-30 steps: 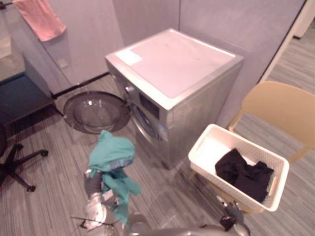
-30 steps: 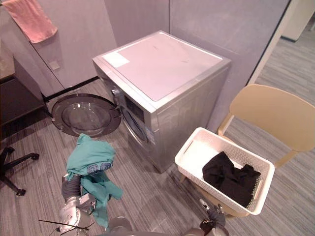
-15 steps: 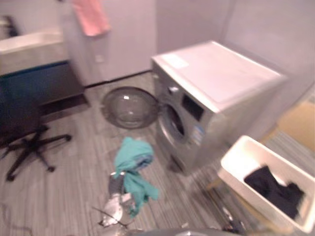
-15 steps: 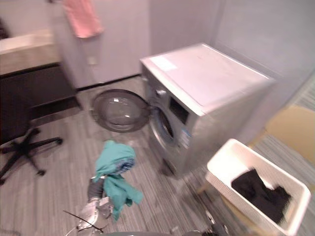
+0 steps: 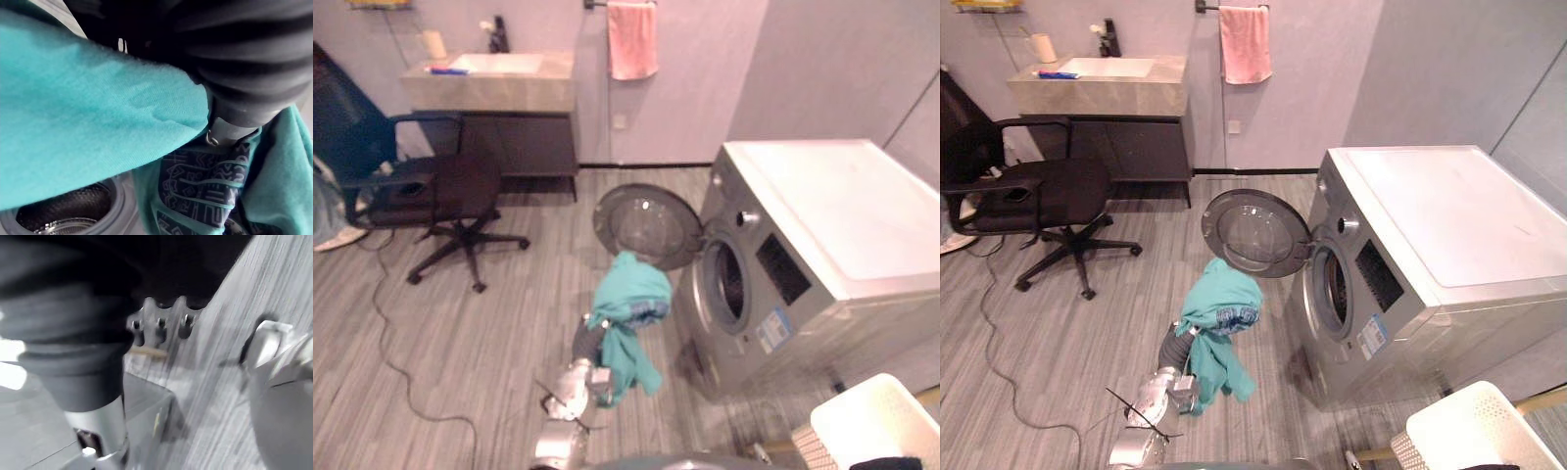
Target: Pick up the laundry basket with both hands and put the clothes into the washing machine.
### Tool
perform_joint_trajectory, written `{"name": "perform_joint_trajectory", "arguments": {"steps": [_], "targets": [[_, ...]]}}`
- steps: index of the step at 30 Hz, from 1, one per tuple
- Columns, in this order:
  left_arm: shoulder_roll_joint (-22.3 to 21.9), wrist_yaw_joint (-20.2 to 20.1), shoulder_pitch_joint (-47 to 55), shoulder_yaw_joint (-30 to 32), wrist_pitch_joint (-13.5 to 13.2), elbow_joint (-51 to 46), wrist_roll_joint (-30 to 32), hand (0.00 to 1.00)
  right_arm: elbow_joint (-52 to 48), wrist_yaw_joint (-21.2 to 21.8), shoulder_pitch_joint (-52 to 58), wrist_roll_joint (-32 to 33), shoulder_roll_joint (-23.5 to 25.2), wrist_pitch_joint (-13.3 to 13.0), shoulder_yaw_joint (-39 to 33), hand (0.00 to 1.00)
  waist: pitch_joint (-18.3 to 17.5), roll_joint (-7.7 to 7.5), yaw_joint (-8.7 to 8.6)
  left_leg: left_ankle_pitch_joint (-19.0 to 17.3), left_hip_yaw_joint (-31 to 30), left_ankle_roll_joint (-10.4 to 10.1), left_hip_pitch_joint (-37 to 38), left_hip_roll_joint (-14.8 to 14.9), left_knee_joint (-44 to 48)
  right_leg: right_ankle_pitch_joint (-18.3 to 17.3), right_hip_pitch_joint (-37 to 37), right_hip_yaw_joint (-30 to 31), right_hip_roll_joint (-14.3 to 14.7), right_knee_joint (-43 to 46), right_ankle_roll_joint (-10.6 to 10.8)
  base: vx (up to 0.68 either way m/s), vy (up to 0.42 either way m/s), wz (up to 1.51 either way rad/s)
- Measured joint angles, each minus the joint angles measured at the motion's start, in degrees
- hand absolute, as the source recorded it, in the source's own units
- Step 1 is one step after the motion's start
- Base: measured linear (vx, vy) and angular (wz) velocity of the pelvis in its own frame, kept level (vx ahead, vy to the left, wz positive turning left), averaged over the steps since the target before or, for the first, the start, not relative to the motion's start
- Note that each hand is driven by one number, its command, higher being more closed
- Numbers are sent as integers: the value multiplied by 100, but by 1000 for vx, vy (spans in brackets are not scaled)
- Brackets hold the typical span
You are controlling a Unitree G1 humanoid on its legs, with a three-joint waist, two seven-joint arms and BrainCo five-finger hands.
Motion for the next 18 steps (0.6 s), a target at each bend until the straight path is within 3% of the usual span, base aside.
{"name": "perform_joint_trajectory", "arguments": {"steps": [1,2,3,4,6,7,9,10,11,12,13,14,15,16,17,18], "targets": [[-9,2,43,4,4,-20,-3,100,-115,-13,13,52,-23,-11,14,0,47,43,30,576,131,19,-265,177,802,-11,266,94,105,-104,-68,135,-81,-37],[1,5,89,25,3,-42,-5,100,-126,-13,7,53,-12,-22,54,0,80,80,32,899,243,19,-372,240,1071,-21,359,159,128,-150,-110,175,-83,-50],[5,11,150,56,4,-78,-7,100,-165,-39,-23,126,-32,-34,127,0,80,2,60,1157,482,143,-590,396,1522,-32,543,295,124,-261,-175,178,-74,-57],[0,10,180,49,5,-98,-7,100,-287,-106,-26,173,-26,-34,183,0,84,13,70,868,848,578,-718,559,1639,-41,682,482,101,-365,-192,193,-69,-61],[3,12,164,12,0,-105,-16,100,-411,-118,-61,214,-14,-81,338,0,70,-17,149,510,1282,1139,-809,800,1096,-41,788,763,28,-490,-189,267,-6,-72],[-31,13,161,-9,-4,-106,-18,100,-482,-123,-92,221,10,-96,347,0,72,-31,194,452,1305,1229,-836,861,627,-44,829,908,-4,-516,-182,349,80,-89],[-36,23,153,-35,-2,-97,-25,100,-549,-123,-165,221,61,-121,348,0,66,-155,170,448,1138,1239,-906,869,-595,-105,851,1158,-138,-573,-74,296,131,-65],[-23,43,148,-76,-3,-95,-32,100,-511,-129,-232,221,85,-150,250,0,37,-233,166,489,659,1181,-913,756,-1556,-158,866,1432,-224,-616,16,341,233,-71],[8,65,144,-127,-9,-90,-42,100,-318,-137,-337,220,67,-206,75,0,14,-254,195,605,50,994,-877,633,-2365,-275,839,1716,-287,-610,196,347,283,-87],[33,76,153,-164,-11,-70,-43,100,-189,-148,-406,221,35,-214,-10,0,-10,-263,224,696,-121,842,-824,595,-2566,-368,804,1849,-353,-615,258,340,383,-122],[65,60,191,-235,-7,16,-46,100,-51,-235,-521,227,-60,-214,-32,0,-95,-278,320,938,-30,476,-767,519,-2713,-532,821,2154,-568,-625,413,353,486,-134],[40,44,225,-305,4,126,-57,100,-63,-243,-466,232,-165,-221,-28,0,-248,-151,329,1339,263,640,-715,420,-2795,-593,847,2347,-694,-567,532,375,526,-121],[97,27,199,-351,4,154,-74,100,36,-238,-478,263,-164,-206,-34,0,-309,-212,269,1191,351,288,-759,355,-2595,-630,796,2413,-828,-464,600,448,647,-71],[326,19,147,-387,22,191,-88,100,161,-231,-476,283,-2,-173,-25,0,-417,-505,156,1149,630,467,-775,99,-2449,-445,607,2497,-1093,-214,862,358,509,-40],[438,17,131,-397,22,191,-100,100,247,-227,-472,301,65,-122,0,0,-479,-530,114,1067,820,605,-728,60,-2501,50,446,2572,-1126,-44,992,383,567,-39],[467,16,118,-406,21,188,-108,100,240,-228,-470,345,67,-96,-13,0,-474,-537,107,1044,944,657,-623,65,-2576,299,361,2591,-1144,53,980,285,419,-79]]}}
